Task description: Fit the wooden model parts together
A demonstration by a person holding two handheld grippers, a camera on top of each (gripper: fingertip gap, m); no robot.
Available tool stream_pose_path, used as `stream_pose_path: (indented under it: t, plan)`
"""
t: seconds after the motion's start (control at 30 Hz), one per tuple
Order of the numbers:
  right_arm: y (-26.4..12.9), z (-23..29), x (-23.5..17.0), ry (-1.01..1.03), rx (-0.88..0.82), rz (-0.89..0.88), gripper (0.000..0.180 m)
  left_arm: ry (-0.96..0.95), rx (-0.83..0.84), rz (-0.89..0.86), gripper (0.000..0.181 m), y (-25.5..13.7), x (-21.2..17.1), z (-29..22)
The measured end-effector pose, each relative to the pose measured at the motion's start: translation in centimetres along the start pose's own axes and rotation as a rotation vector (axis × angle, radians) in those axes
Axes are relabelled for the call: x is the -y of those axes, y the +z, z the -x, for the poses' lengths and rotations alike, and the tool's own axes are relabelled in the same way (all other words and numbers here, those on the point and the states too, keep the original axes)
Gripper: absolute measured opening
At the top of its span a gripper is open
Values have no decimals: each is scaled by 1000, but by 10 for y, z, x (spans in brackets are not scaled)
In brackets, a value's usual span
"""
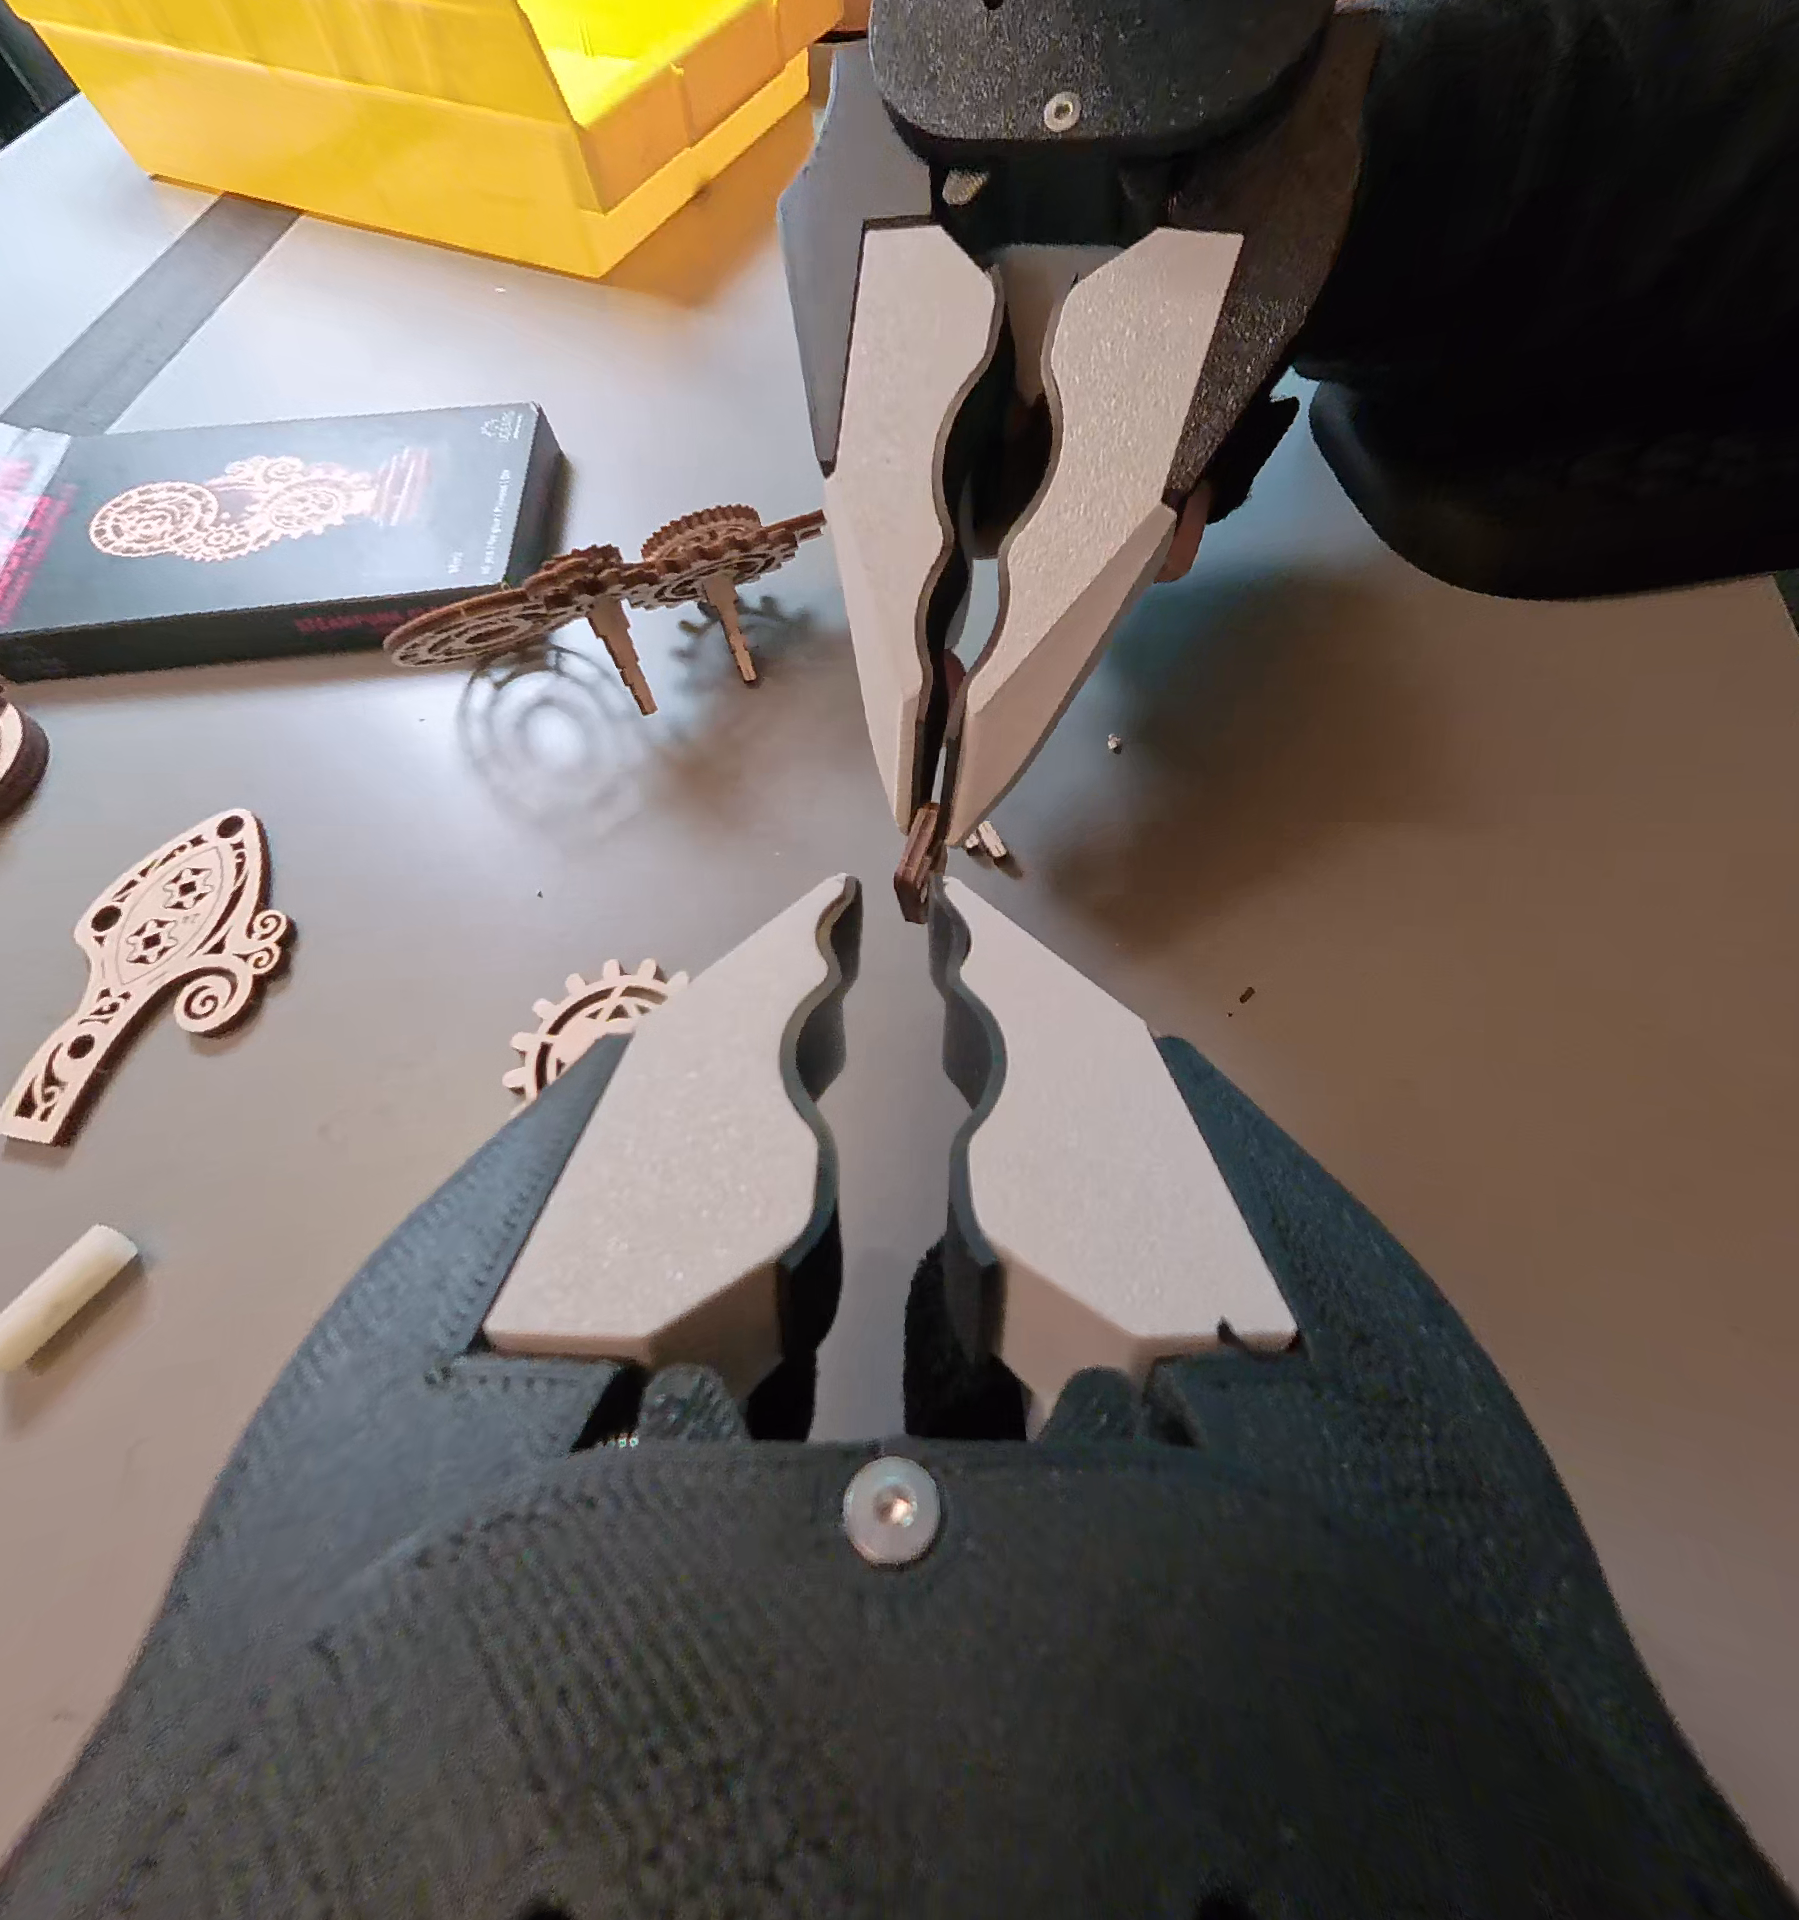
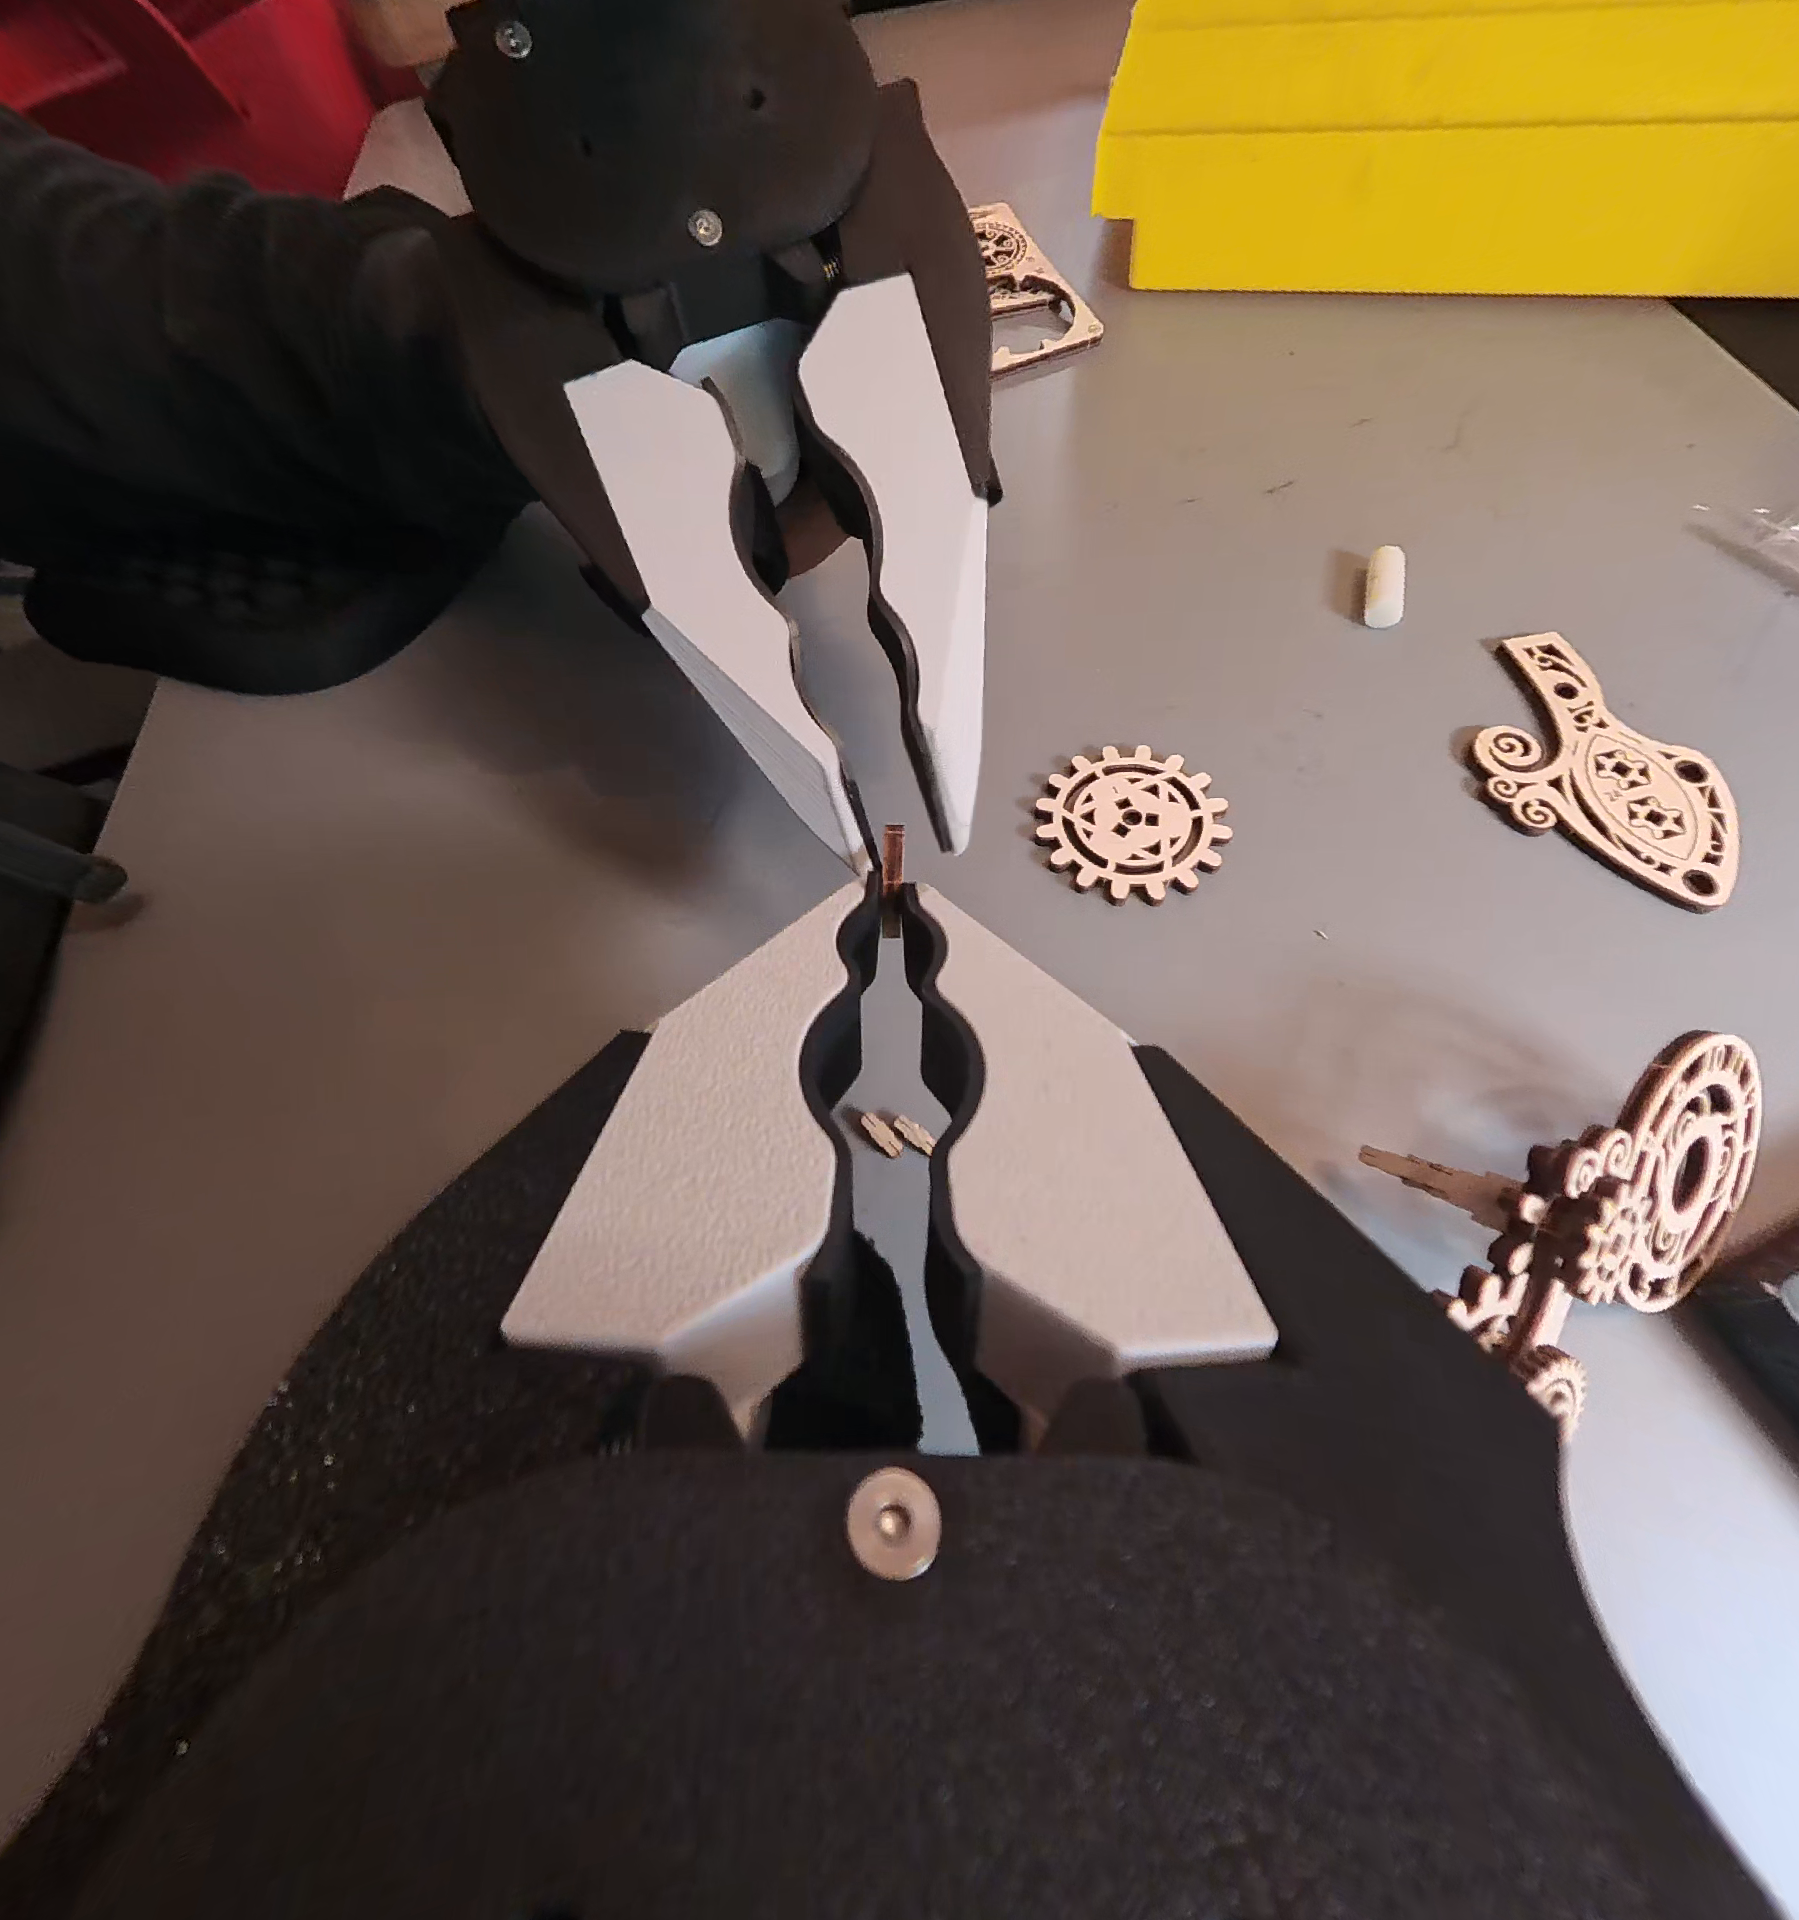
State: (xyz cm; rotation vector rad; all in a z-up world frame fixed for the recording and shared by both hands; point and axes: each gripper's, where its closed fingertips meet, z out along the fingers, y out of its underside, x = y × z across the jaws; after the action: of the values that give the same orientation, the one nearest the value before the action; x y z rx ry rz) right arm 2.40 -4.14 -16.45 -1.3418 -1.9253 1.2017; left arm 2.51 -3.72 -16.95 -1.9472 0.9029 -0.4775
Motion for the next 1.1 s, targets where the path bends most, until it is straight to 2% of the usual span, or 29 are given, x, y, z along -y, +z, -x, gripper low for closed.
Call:
stream_pose_path:
  t: [0.23,0.33,0.4,0.5,0.67,0.83,0.93,1.1]
  plan:
    - [-3,0,5,-65,-27,-22,1,-53,-46,-43,3,-1,5,-3]
    - [-13,-10,26,-23,-74,-153,3,-189,-66,-199,2,-12,26,4]
    - [-22,-17,39,48,-87,-241,11,-310,-96,-340,2,-24,42,13]
    - [-29,-20,52,209,-29,-369,16,-460,-128,-517,1,-40,57,25]
    - [-27,-16,71,364,53,-489,15,-565,-165,-652,1,-48,67,30]
    - [-26,-20,73,413,62,-509,1,-592,-192,-665,1,-43,69,26]
    - [-27,-16,71,397,97,-482,1,-575,-225,-640,2,-41,68,22]
    - [-25,-3,52,293,135,-302,1,-530,-319,-504,7,-33,56,6]
